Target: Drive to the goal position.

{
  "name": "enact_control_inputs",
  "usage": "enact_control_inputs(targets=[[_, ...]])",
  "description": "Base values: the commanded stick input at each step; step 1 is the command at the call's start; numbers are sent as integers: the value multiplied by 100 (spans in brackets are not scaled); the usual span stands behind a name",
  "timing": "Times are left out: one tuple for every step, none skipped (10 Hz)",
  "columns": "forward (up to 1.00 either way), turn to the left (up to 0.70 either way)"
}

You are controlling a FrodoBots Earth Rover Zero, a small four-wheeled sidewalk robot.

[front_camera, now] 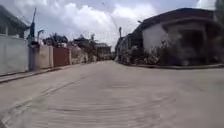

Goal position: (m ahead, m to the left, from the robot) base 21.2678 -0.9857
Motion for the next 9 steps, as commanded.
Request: enact_control_inputs(targets=[[100, 0], [100, 0], [100, 0], [100, 0], [100, 0], [100, 0], [100, 0], [100, 0], [100, 0]])
